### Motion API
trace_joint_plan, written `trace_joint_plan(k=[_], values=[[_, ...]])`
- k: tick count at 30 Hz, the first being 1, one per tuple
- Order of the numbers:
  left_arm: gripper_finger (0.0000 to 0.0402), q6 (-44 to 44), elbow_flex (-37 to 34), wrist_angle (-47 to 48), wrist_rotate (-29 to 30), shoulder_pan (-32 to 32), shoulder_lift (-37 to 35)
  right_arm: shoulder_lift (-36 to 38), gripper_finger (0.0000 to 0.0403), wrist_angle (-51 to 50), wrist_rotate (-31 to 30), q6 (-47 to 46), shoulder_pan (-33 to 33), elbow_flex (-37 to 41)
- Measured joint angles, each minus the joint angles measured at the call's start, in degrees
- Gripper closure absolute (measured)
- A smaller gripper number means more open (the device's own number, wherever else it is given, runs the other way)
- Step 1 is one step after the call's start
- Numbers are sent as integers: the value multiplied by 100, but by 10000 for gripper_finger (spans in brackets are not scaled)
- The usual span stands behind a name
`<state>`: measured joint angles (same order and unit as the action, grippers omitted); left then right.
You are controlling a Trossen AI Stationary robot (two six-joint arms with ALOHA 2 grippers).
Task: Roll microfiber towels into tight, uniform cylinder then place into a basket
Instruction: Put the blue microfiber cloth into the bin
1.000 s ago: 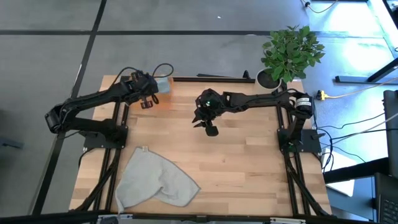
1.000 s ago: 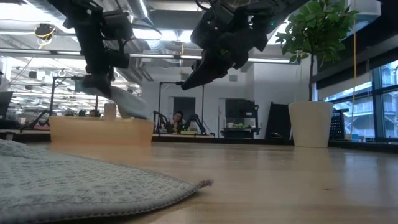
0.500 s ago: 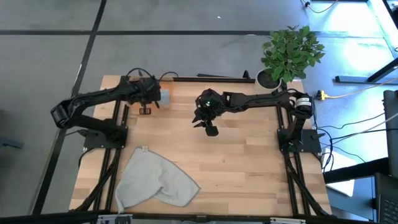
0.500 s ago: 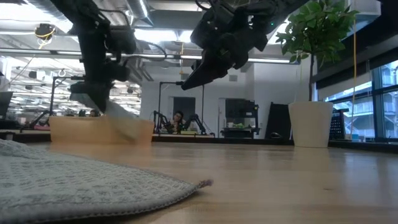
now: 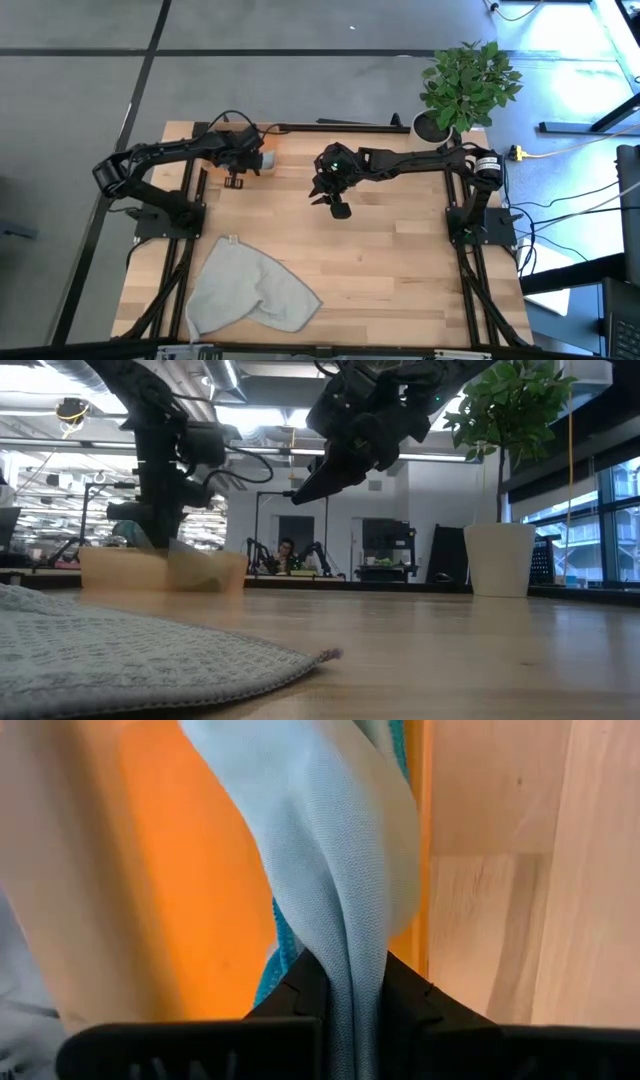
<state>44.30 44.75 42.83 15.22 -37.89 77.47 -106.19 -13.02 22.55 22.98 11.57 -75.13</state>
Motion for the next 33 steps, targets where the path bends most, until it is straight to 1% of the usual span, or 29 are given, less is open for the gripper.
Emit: trace_joint_plan(k=[5,10,12,19,33], values=[[373,275,0,-2,-52,-20,107,0,290,28,0,0,2,0],[372,288,4,-12,-676,-184,210,0,290,107,0,0,1,1],[372,296,4,-15,-793,-245,208,0,290,148,0,0,2,2],[368,247,4,-74,-784,-334,208,0,290,160,0,0,2,2],[305,235,4,-152,-767,-334,208,0,290,164,0,0,0,2]])
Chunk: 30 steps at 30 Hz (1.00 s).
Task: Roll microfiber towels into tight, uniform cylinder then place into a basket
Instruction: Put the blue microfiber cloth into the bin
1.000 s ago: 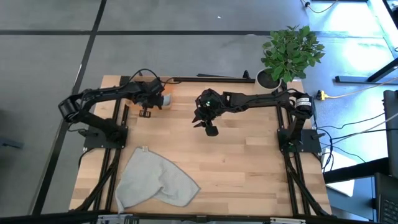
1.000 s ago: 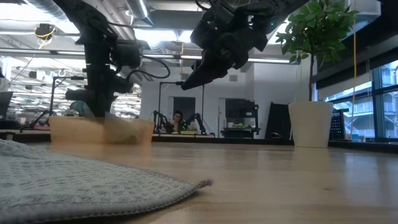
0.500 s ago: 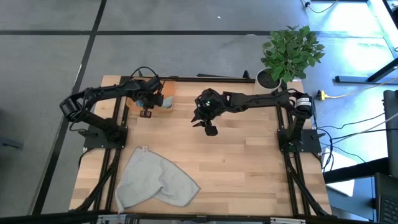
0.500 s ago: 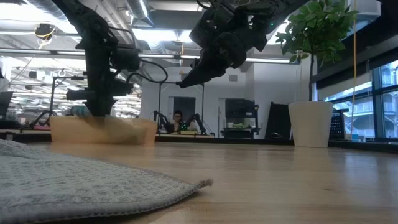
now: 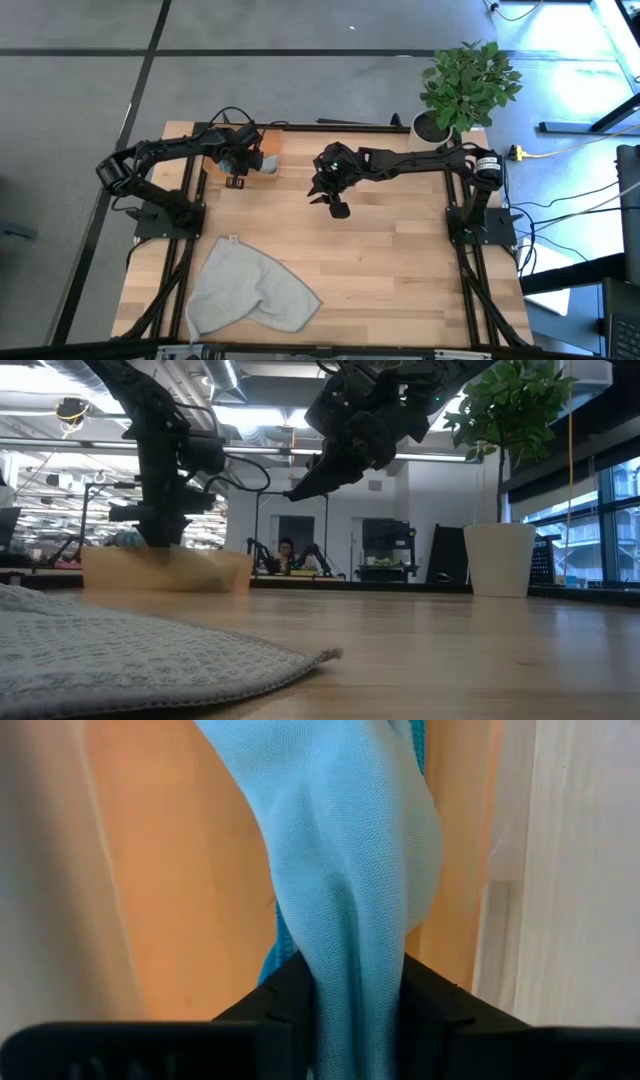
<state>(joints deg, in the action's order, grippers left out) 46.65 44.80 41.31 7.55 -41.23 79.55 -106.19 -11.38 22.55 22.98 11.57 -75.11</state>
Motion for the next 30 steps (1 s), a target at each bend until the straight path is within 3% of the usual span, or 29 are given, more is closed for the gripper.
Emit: trace_joint_plan(k=[16,25,30], values=[[298,-256,-2,-49,68,26,0,0,290,4,0,0,0,0],[330,-260,-2,-49,69,26,0,0,290,4,0,0,0,0],[326,-303,-4,-125,240,26,-2,0,290,4,0,0,0,0]])
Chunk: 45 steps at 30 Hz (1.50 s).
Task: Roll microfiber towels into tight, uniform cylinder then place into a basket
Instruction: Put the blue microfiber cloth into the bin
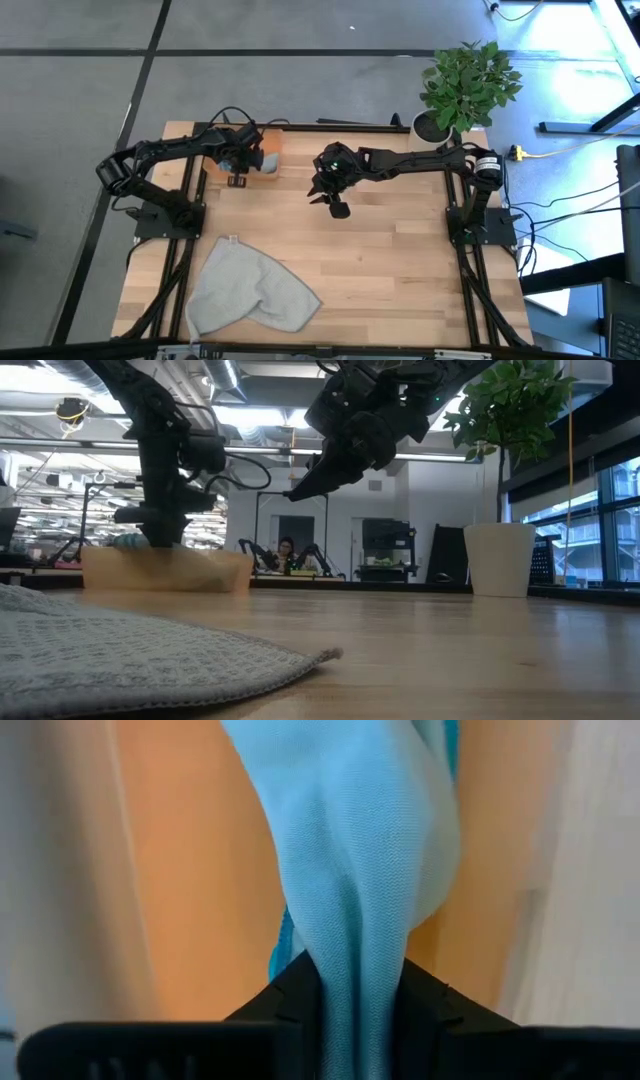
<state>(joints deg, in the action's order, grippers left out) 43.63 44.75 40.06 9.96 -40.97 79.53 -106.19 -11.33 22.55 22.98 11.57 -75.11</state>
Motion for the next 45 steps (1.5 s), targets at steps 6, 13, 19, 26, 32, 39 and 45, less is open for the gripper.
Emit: trace_joint_plan(k=[6,13,19,26,32,39,45], values=[[302,-140,0,-10,191,0,0,0,290,0,-2,0,2,0],[296,-261,-1,-9,-315,1,0,0,290,0,-2,0,1,0],[307,-290,0,-9,-284,0,-2,0,290,0,-2,-14,2,0],[307,-295,0,-8,-280,0,-2,0,290,-2,-2,-31,1,0],[307,-296,0,-12,-278,0,-2,0,290,-2,-2,-39,1,0],[306,-296,0,-14,-275,0,-2,0,290,-2,-2,-41,0,0],[306,-303,0,-14,-275,0,-2,-4,290,210,-100,167,22,0]])
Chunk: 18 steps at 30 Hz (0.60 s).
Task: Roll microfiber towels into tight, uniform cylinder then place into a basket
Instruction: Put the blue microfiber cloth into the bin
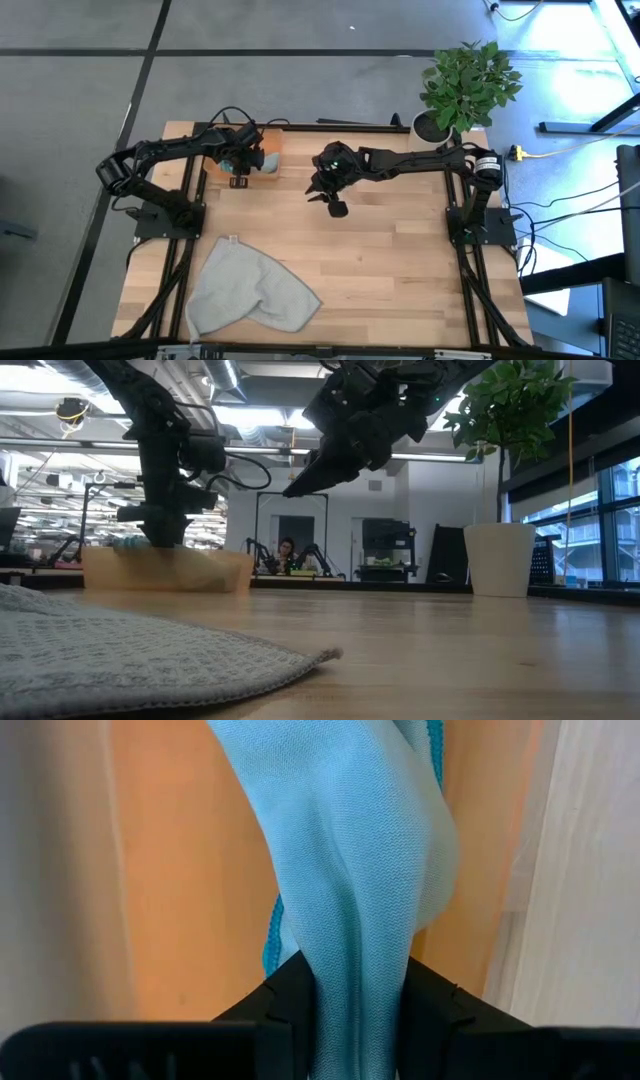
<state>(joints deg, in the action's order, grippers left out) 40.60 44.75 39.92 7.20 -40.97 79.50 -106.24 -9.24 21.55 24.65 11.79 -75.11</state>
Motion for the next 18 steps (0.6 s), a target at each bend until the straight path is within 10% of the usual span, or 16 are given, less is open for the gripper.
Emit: trace_joint_plan(k=[10,18], values=[[306,-2,0,0,0,0,0,-4,290,547,-2495,-640,4,0],[306,-2,0,-1,0,0,0,-4,290,539,-2643,-639,4,0]])
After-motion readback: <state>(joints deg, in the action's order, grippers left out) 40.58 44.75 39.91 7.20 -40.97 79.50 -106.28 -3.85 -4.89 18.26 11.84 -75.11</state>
